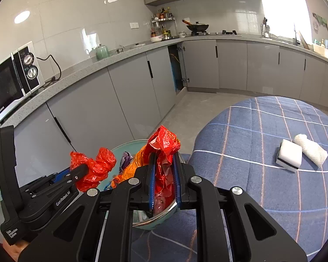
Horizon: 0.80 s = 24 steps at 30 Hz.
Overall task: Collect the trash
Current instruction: 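Carry the orange-red bag and red bag over the teal bin with both tools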
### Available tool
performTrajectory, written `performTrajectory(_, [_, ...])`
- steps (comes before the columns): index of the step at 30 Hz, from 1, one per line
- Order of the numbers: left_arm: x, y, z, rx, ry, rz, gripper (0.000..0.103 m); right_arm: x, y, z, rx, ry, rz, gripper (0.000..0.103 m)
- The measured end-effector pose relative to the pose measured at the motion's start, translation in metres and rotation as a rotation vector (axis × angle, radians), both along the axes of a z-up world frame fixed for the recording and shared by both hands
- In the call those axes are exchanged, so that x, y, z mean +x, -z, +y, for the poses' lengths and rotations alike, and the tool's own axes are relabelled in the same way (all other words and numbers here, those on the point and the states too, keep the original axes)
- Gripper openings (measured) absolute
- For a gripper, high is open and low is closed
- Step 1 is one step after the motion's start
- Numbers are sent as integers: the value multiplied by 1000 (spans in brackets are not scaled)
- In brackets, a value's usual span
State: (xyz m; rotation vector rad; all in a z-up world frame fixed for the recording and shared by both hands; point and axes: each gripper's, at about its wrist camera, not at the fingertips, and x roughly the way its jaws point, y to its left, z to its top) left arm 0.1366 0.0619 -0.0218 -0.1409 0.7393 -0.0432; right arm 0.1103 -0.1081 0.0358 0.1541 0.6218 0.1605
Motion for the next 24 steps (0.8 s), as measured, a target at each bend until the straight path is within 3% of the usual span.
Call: performTrajectory(24, [36,41,-13,-14,33,97,19,34,31,10,-71,-16,86,15])
